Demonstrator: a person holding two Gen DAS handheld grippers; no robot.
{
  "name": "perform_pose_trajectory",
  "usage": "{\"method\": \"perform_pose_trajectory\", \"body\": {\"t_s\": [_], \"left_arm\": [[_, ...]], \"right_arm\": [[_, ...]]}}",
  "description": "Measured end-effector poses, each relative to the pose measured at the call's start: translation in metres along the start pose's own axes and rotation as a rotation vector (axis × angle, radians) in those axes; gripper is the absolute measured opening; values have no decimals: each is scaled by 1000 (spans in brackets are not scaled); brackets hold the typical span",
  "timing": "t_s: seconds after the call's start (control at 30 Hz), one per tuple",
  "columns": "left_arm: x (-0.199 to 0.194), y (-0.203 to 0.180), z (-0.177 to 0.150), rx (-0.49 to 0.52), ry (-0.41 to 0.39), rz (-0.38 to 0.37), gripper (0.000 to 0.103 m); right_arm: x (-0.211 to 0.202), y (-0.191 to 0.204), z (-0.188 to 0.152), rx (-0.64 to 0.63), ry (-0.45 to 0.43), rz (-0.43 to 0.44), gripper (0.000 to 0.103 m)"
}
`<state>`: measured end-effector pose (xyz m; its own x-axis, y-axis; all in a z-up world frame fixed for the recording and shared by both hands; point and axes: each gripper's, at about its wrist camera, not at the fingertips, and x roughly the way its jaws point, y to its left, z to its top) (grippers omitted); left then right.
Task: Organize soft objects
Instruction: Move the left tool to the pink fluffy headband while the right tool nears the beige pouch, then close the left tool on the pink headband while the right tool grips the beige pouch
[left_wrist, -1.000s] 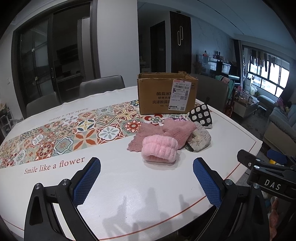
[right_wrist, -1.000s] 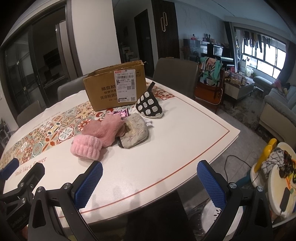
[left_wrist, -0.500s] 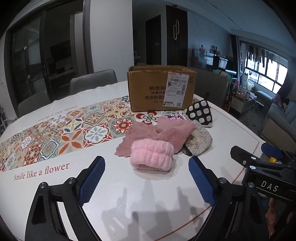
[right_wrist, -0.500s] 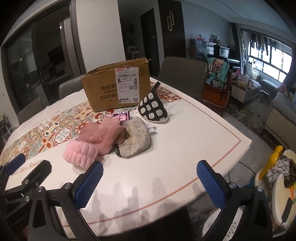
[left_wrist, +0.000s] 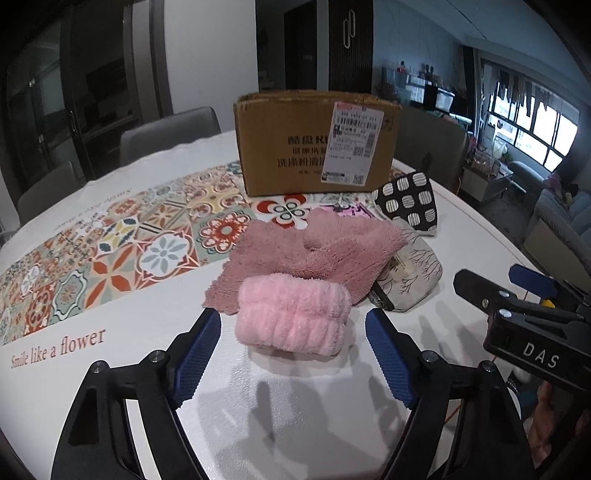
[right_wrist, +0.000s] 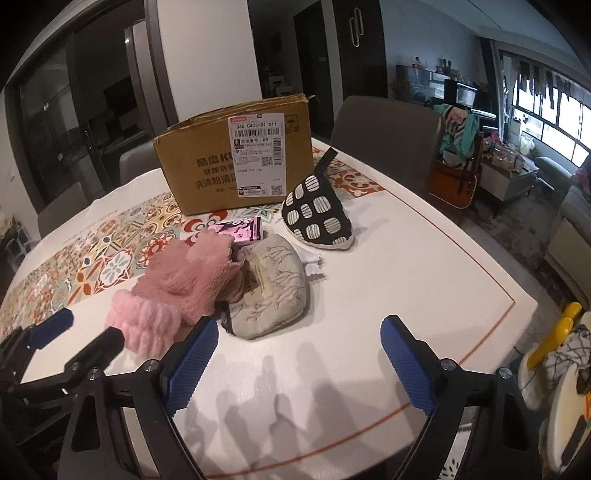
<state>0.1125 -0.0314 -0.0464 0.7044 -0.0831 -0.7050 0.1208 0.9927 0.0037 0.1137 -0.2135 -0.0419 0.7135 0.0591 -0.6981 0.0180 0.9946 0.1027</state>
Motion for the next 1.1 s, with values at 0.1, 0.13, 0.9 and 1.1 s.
{"method": "perform_pose_trajectory", "body": {"t_s": [0.1, 0.13, 0.9, 1.1], "left_arm": [[9, -1, 1, 7, 19, -4, 80], [13, -1, 2, 13, 28, -8, 80], [50, -3, 10, 27, 121, -48, 36], [50, -3, 11, 22, 122, -64, 30]], "right_arm": [[10, 1, 5, -4, 13, 6, 86], [13, 0, 6, -4, 18, 7, 86], [71, -4, 18, 12, 136, 49, 50], [79, -3, 15, 20, 170, 79, 27]]}}
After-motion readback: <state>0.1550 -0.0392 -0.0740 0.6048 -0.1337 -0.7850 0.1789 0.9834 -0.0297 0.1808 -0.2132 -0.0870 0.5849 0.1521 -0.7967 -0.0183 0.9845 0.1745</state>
